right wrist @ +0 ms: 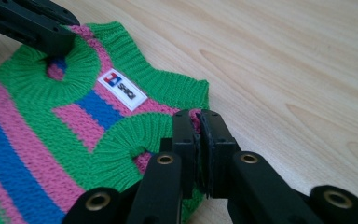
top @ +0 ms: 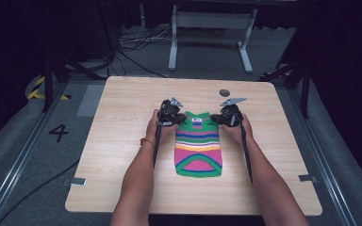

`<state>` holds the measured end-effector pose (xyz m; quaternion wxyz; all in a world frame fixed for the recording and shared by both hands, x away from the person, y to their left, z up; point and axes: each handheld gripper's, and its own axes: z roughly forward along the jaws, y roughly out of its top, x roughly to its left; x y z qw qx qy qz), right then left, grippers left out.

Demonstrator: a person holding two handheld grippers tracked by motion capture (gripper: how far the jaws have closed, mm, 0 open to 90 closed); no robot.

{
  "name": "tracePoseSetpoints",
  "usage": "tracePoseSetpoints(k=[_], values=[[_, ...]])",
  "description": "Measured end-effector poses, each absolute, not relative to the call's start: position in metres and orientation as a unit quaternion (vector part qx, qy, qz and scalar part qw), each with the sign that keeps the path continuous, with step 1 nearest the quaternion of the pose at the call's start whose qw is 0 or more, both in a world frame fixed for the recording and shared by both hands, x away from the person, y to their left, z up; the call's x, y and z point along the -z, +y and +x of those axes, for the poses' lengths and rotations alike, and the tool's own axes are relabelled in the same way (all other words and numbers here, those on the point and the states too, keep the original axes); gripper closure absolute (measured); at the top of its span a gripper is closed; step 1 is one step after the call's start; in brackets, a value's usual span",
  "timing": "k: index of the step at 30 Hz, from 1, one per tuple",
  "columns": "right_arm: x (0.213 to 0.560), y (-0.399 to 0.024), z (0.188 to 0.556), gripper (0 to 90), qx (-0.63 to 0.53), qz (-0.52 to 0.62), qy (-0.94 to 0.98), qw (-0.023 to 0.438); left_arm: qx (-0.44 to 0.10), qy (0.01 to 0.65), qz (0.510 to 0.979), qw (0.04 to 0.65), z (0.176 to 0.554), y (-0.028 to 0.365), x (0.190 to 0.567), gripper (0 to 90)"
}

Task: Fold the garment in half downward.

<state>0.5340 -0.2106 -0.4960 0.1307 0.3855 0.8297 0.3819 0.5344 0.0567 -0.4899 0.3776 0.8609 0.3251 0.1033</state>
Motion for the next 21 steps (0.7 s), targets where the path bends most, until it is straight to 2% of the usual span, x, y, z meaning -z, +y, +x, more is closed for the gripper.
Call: tracePoseSetpoints(k=[9,21], values=[[0.471,-0.219,0.512,85.8,-0.421,0.348,0.826,0.136,-0.130,0.268,0.871,0.391,0.510,0.046,0.465,83.1],[0.443,-0.230,0.475,85.6,-0.462,0.281,0.830,0.140,-0.157,0.226,0.869,0.412,0.475,0.070,0.444,82.9]])
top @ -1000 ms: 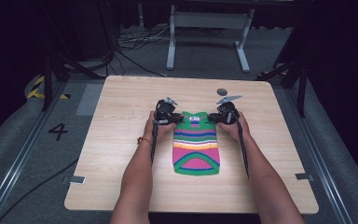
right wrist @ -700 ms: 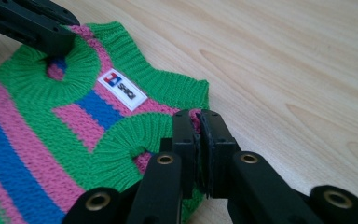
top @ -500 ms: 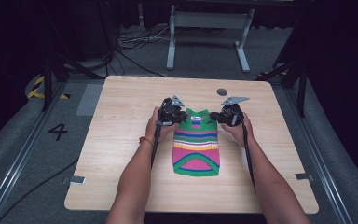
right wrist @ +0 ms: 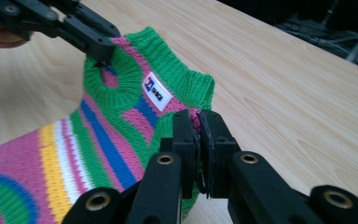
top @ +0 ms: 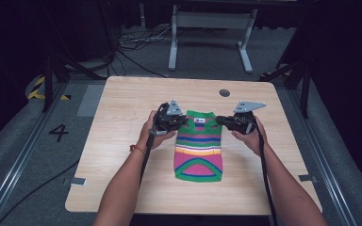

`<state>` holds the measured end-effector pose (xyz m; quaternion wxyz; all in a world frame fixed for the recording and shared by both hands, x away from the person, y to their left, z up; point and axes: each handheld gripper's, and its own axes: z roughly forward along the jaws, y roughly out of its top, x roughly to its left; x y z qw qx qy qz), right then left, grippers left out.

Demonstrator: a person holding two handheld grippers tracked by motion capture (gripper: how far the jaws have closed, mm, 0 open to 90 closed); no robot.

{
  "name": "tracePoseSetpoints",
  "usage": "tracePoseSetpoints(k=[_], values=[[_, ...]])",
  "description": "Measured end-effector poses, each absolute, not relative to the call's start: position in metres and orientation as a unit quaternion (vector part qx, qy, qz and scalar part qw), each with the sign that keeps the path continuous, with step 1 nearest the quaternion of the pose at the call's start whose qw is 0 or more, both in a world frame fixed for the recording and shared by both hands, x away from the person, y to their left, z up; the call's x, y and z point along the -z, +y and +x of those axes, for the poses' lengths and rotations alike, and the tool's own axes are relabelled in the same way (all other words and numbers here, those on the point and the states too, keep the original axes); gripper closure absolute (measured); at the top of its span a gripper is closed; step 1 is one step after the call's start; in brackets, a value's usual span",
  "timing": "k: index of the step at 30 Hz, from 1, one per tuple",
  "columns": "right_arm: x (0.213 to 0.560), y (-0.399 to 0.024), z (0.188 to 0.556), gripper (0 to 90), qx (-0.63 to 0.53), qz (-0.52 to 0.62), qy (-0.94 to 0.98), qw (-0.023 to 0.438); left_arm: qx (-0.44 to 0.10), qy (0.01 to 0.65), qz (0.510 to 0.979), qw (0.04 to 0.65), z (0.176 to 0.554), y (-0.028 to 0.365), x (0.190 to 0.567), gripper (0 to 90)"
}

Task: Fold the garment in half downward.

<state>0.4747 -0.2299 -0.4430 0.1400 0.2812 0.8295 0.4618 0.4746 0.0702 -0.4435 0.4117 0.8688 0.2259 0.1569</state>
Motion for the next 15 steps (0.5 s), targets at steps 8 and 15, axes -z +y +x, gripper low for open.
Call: tracePoseSetpoints(k=[8,15], values=[[0.433,-0.227,0.446,85.4,-0.475,0.219,0.843,0.127,-0.165,0.180,0.874,0.421,0.443,0.079,0.440,82.9],[0.436,-0.230,0.427,85.1,-0.476,0.196,0.850,0.115,-0.173,0.149,0.880,0.417,0.421,0.085,0.440,82.7]])
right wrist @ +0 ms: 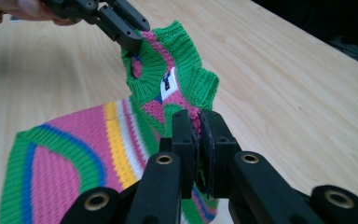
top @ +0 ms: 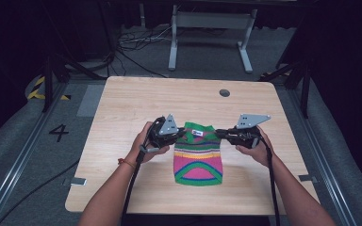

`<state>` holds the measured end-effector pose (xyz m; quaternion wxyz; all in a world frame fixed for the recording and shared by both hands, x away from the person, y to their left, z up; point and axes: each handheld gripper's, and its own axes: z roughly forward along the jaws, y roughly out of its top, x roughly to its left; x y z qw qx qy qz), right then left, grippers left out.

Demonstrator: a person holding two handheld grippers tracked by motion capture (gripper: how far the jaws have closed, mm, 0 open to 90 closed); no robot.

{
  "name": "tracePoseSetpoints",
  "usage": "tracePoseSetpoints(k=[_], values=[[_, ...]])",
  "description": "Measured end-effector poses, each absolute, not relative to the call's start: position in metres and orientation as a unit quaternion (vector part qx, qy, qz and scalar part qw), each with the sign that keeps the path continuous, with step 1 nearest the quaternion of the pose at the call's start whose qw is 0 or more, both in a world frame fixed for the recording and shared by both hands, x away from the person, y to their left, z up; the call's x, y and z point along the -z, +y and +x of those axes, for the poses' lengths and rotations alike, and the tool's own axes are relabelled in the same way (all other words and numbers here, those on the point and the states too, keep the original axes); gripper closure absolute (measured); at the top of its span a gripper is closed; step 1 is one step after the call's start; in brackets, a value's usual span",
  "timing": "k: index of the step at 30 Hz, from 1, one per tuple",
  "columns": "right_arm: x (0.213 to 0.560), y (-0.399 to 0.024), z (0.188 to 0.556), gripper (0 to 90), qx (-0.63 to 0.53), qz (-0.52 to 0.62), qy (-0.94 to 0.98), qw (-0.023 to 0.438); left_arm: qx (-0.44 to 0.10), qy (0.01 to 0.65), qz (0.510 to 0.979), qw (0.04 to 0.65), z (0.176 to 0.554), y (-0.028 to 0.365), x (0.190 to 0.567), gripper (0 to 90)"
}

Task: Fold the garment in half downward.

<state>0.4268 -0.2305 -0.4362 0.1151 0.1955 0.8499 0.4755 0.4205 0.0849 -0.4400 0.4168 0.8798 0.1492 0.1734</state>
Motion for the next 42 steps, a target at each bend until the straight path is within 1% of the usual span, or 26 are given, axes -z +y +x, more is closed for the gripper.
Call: tracePoseSetpoints(k=[5,7,9,10,13,18,25,28,30,37,42], values=[[0.441,-0.235,0.410,85.1,-0.472,0.178,0.858,0.103,-0.171,0.116,0.893,0.400,0.400,0.083,0.444,82.7],[0.444,-0.236,0.402,85.1,-0.467,0.169,0.863,0.092,-0.170,0.104,0.898,0.393,0.392,0.084,0.445,82.7],[0.446,-0.235,0.398,85.0,-0.459,0.162,0.869,0.093,-0.168,0.099,0.899,0.392,0.389,0.084,0.446,82.6],[0.449,-0.236,0.392,85.0,-0.453,0.154,0.874,0.085,-0.168,0.095,0.902,0.386,0.383,0.083,0.448,82.4],[0.450,-0.236,0.386,85.0,-0.450,0.147,0.877,0.081,-0.170,0.092,0.905,0.380,0.377,0.083,0.450,82.2],[0.456,-0.234,0.371,85.0,-0.440,0.124,0.887,0.071,-0.160,0.086,0.910,0.374,0.365,0.083,0.456,80.7],[0.462,-0.235,0.360,84.5,-0.429,0.114,0.894,0.062,-0.154,0.067,0.922,0.350,0.346,0.084,0.465,79.2],[0.465,-0.235,0.355,83.7,-0.421,0.109,0.898,0.061,-0.148,0.068,0.923,0.347,0.340,0.087,0.469,77.8],[0.468,-0.235,0.350,82.0,-0.413,0.106,0.903,0.059,-0.141,0.064,0.927,0.341,0.336,0.088,0.471,77.6],[0.475,-0.234,0.340,80.5,-0.395,0.100,0.911,0.061,-0.122,0.061,0.933,0.334,0.328,0.090,0.475,77.8],[0.477,-0.235,0.332,78.9,-0.394,0.099,0.912,0.057,-0.112,0.078,0.934,0.331,0.324,0.095,0.476,76.4]])
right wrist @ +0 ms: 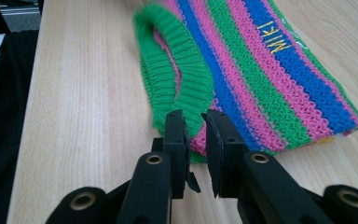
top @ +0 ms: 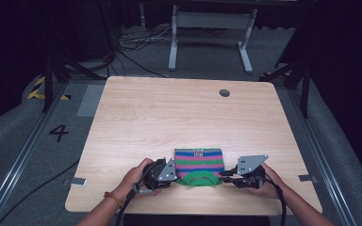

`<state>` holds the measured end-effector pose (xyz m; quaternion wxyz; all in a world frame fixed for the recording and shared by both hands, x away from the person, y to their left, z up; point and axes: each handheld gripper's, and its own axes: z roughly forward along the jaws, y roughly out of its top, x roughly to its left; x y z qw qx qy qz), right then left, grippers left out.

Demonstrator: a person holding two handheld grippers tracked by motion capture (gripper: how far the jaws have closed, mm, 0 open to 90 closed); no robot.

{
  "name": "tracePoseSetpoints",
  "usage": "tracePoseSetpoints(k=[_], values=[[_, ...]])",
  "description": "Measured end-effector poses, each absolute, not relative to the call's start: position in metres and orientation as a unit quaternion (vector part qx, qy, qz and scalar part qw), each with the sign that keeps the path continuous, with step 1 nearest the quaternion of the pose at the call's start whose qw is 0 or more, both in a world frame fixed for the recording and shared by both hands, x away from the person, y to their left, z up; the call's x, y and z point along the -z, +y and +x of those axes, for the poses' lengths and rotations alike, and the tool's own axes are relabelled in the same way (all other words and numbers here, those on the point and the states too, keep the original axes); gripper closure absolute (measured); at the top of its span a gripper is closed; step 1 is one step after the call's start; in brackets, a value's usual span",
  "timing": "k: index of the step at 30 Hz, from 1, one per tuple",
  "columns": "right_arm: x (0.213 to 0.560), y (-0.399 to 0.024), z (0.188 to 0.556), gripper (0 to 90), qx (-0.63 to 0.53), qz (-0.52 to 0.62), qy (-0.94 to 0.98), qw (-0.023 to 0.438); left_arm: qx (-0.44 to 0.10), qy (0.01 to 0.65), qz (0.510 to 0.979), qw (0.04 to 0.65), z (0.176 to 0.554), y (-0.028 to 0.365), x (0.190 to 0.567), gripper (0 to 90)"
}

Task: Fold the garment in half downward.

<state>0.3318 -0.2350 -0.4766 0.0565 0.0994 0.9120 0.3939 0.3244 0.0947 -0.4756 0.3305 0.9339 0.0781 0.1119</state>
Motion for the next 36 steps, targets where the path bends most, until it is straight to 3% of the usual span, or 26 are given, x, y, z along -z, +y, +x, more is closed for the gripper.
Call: tracePoseSetpoints(k=[7,15,20,30,36], values=[[0.471,-0.235,0.325,77.5,-0.410,0.109,0.903,0.069,-0.106,0.123,0.910,0.381,0.326,0.097,0.466,68.1],[0.474,-0.224,0.322,81.0,-0.416,0.123,0.898,0.072,-0.045,0.115,0.917,0.379,0.323,0.077,0.477,72.9],[0.483,-0.219,0.322,82.2,-0.396,0.125,0.907,0.075,-0.052,0.117,0.925,0.359,0.323,0.076,0.488,73.7],[0.494,-0.221,0.326,82.8,-0.396,0.154,0.903,0.067,-0.035,0.137,0.912,0.386,0.335,0.086,0.497,77.7],[0.494,-0.220,0.326,82.5,-0.391,0.161,0.903,0.071,-0.043,0.132,0.918,0.373,0.339,0.084,0.493,76.8]])
